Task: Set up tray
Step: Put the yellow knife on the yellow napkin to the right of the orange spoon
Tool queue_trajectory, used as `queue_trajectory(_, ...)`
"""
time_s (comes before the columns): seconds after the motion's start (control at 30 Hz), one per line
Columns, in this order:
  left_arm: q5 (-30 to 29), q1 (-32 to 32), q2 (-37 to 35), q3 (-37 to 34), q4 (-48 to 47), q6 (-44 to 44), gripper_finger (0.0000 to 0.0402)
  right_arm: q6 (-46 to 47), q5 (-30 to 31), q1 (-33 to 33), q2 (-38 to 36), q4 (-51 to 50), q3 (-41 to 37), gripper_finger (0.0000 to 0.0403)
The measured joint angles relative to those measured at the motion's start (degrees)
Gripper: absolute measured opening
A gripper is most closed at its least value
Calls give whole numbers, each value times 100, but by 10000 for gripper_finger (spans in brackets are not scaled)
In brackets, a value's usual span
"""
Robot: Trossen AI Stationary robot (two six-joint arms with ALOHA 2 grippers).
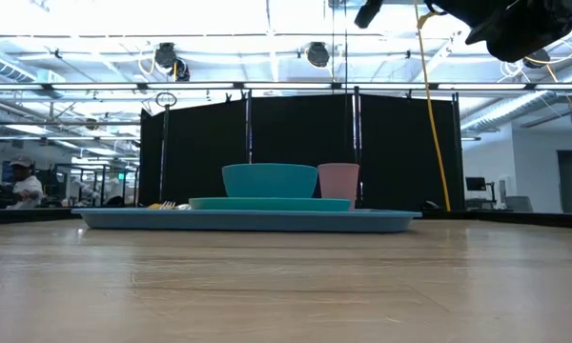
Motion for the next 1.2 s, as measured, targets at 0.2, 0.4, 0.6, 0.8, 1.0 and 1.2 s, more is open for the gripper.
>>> queue_trajectory(0.2,-166,-101,2,0,58,114,52,0,-34,0,0,-98,0,41)
queue_trajectory(0.4,-454,-183,9,0,244,283,50,-12,-37,-44,0,-264,0,45)
queue_trajectory(0.6,-618,-266,9,0,436,403,48,-155,-40,-44,0,-358,2,71)
queue_trajectory(0.8,-739,-285,11,0,481,412,45,-157,-33,-44,0,-452,2,82)
queue_trajectory(1.0,-828,-289,11,-2,576,437,45,-177,-16,-45,0,-519,4,80)
queue_trajectory(1.2,-875,-322,15,-2,864,575,45,-277,8,-44,0,-525,9,95)
